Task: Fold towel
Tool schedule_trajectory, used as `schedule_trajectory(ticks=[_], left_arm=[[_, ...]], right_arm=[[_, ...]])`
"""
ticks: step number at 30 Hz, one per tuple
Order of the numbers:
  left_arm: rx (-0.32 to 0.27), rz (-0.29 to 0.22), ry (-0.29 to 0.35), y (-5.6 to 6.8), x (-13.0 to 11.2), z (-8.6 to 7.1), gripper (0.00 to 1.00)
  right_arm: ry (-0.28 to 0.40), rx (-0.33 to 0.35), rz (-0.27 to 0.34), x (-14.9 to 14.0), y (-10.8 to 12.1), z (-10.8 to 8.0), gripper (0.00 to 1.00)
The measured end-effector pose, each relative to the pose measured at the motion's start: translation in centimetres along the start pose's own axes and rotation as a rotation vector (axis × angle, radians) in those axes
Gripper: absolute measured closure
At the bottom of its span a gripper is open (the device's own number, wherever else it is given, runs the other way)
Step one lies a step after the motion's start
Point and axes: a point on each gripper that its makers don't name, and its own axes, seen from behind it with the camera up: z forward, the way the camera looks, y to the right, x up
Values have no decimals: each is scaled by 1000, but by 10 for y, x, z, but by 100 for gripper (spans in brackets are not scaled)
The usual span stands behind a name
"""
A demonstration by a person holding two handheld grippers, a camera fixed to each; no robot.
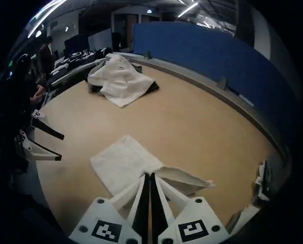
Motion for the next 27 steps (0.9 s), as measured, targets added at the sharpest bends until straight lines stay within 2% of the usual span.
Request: schedule_trajectory(ticks=[17, 23, 27], left_arm=[[25, -43, 30, -24, -1, -9, 4], [35, -55, 37, -33, -3, -11, 4], [41, -61, 39, -36, -6, -10, 4]], right_arm=[[-4, 115, -51, 27, -69, 46, 98], [-28, 177, -60, 17, -104, 67, 98], [-78, 214, -56, -6, -125, 85, 98]])
